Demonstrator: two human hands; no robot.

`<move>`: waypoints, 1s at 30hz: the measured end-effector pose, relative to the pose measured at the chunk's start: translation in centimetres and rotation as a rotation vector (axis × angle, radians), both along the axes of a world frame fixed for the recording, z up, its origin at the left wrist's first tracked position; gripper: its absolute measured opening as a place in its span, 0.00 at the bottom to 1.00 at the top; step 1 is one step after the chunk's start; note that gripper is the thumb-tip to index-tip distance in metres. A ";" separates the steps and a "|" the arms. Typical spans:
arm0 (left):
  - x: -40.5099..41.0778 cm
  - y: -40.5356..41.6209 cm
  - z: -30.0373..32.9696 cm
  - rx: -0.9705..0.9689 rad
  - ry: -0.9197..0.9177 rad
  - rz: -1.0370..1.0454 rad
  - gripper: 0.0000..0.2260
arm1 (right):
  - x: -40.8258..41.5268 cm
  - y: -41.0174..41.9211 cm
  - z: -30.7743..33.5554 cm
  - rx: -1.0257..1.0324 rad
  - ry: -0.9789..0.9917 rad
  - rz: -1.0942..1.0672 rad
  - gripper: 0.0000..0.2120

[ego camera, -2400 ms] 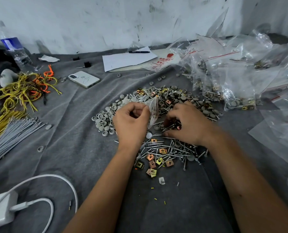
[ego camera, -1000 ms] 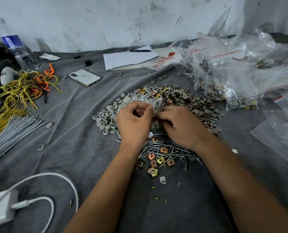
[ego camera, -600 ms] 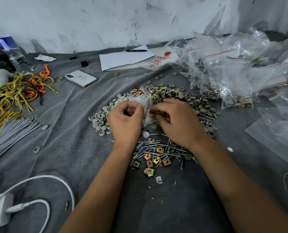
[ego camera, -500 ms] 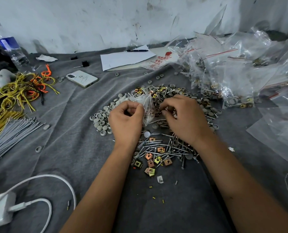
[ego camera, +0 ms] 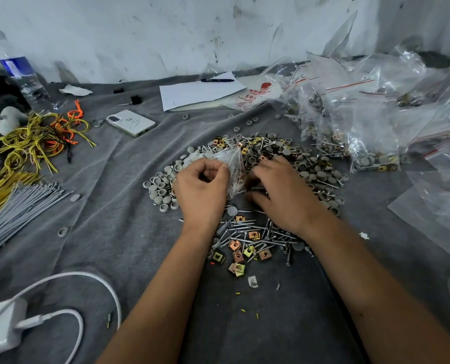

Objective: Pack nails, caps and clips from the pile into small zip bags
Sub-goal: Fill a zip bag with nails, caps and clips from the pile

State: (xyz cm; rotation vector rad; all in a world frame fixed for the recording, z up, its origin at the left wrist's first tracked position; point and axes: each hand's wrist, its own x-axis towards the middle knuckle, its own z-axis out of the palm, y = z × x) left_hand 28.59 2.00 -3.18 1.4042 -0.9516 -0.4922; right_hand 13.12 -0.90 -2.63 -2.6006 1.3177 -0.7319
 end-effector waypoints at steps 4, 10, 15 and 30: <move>-0.2 0.1 0.0 0.014 -0.018 -0.041 0.05 | -0.1 0.1 0.8 -0.025 -0.350 -0.027 0.04; -0.5 0.2 0.0 0.020 -0.056 -0.101 0.04 | 0.4 0.7 0.8 -0.059 -0.450 0.083 0.06; -0.5 0.2 0.0 0.017 -0.012 -0.103 0.05 | 0.6 0.8 0.6 -0.088 -0.385 0.062 0.09; 0.2 -0.1 0.3 -0.034 0.115 -0.062 0.05 | 0.7 0.9 0.5 0.042 -0.142 0.144 0.15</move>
